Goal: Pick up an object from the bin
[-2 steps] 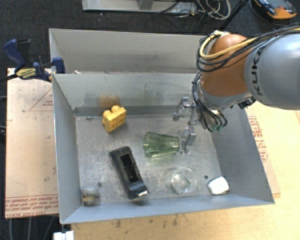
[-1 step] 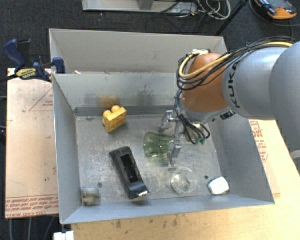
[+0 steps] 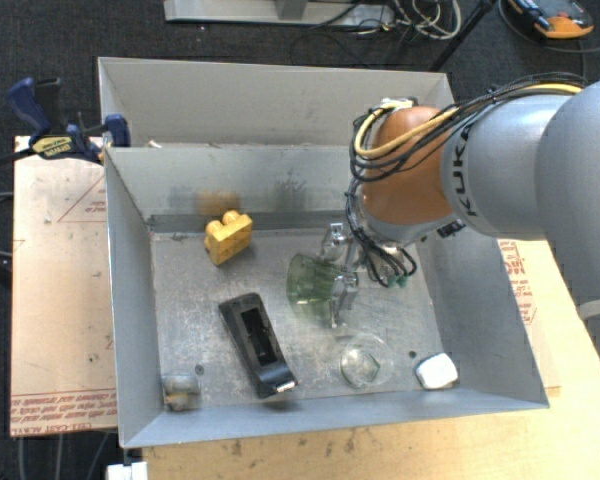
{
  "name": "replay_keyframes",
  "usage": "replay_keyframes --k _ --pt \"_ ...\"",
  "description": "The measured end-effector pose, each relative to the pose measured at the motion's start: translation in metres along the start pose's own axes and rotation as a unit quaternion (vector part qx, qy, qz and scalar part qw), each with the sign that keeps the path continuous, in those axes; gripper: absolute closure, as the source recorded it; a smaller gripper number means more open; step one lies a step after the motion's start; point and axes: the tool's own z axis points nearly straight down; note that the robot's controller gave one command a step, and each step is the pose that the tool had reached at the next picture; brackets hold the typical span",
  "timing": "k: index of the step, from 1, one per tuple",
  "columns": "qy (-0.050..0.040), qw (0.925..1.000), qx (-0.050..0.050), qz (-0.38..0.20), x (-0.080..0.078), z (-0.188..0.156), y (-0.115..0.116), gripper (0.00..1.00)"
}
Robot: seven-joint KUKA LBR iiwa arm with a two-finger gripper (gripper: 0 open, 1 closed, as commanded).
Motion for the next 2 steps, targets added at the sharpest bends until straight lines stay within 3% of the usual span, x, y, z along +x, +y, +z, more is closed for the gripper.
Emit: replay_keyframes --k 1,2 --pt "0.0 1.0 0.0 0.0 0.0 0.0 0.0 1.0" --pt "0.0015 0.9937 0.0 -0.112 0.012 -0.153 0.002 1.0"
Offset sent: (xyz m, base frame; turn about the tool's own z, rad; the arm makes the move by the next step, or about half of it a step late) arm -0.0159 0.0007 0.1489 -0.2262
